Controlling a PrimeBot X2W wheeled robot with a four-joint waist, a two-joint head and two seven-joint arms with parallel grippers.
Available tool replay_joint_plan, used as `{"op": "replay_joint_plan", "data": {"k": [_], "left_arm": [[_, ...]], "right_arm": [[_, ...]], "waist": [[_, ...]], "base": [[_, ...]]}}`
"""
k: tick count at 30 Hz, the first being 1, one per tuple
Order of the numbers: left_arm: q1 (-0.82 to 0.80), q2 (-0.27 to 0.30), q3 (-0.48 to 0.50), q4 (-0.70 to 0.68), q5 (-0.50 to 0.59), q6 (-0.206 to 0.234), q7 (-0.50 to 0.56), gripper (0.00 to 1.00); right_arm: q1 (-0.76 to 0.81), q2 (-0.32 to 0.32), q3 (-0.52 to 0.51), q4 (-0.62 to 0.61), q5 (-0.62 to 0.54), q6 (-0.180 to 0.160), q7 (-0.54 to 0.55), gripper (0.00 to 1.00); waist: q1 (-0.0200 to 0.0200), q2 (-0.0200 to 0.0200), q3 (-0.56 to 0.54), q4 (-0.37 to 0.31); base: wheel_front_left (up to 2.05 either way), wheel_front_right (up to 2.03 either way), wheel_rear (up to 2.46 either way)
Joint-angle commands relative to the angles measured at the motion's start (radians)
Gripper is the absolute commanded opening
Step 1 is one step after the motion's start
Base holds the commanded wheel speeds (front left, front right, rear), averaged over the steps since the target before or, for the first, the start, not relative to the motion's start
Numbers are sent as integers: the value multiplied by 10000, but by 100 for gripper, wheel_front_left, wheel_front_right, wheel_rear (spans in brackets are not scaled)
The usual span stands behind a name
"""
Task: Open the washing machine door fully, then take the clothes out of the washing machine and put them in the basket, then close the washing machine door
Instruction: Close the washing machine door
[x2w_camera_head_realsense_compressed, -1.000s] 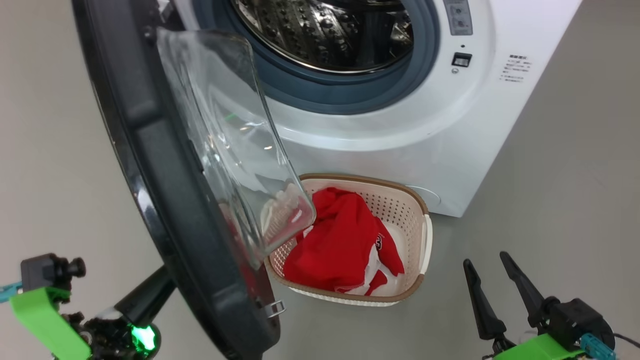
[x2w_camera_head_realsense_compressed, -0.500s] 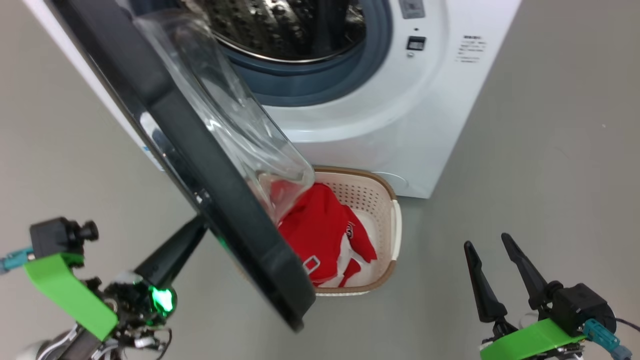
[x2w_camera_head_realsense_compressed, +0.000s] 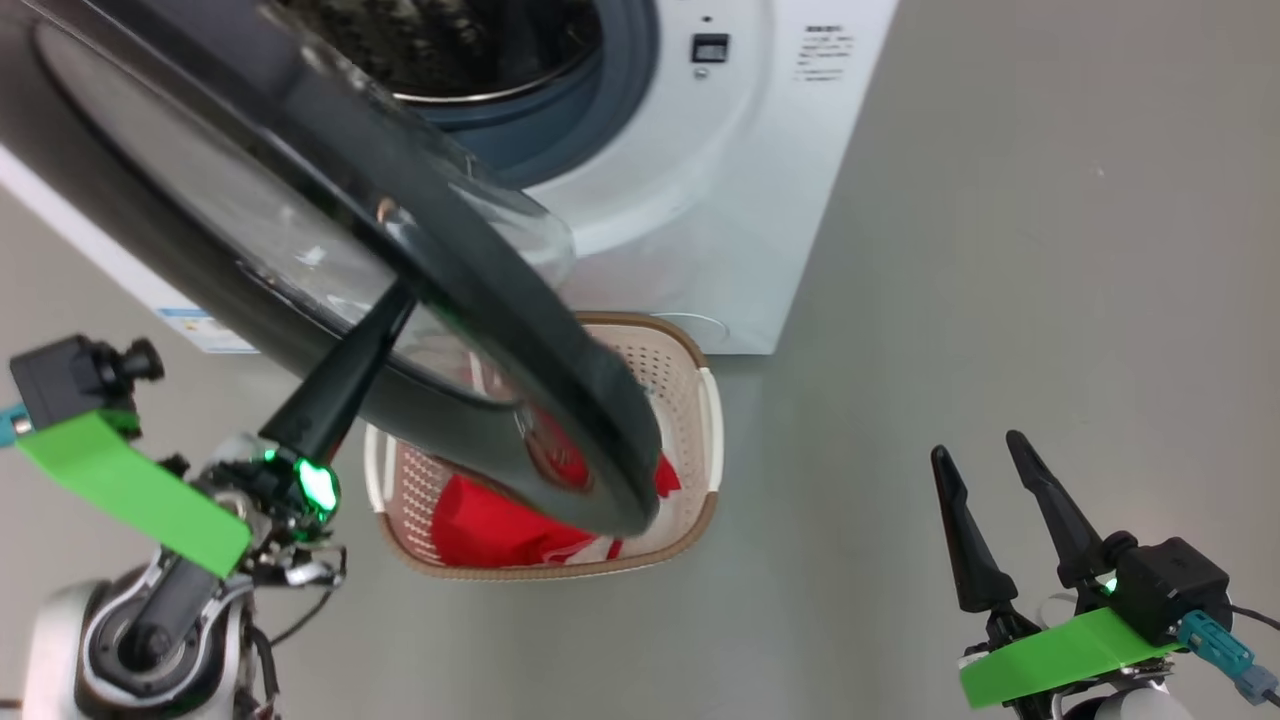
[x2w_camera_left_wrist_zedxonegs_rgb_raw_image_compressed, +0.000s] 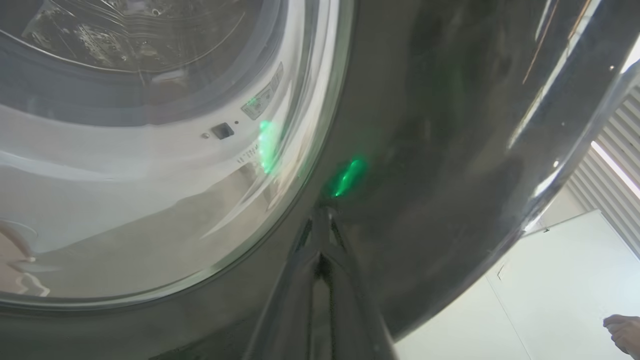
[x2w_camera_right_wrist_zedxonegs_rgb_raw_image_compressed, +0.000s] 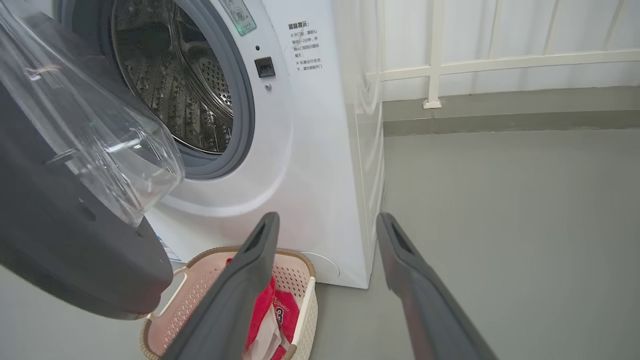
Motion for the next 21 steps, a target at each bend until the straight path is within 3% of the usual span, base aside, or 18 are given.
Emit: {"op": "replay_joint_plan", "data": {"k": [1,21], "left_arm": [[-361,212,192,-247,84,-60,-60,0],[-2840,1607,-1464,1652,567,-60,-3263,0]], "right_arm": [[-226,-74,210,-263,39,69,-63,100],[-428,-74,365,-315,353,69,-63,100]], "waist": [[0,0,178,-289],[0,0,532,-1374]], "base": [[0,0,0],[0,0,0]]}}
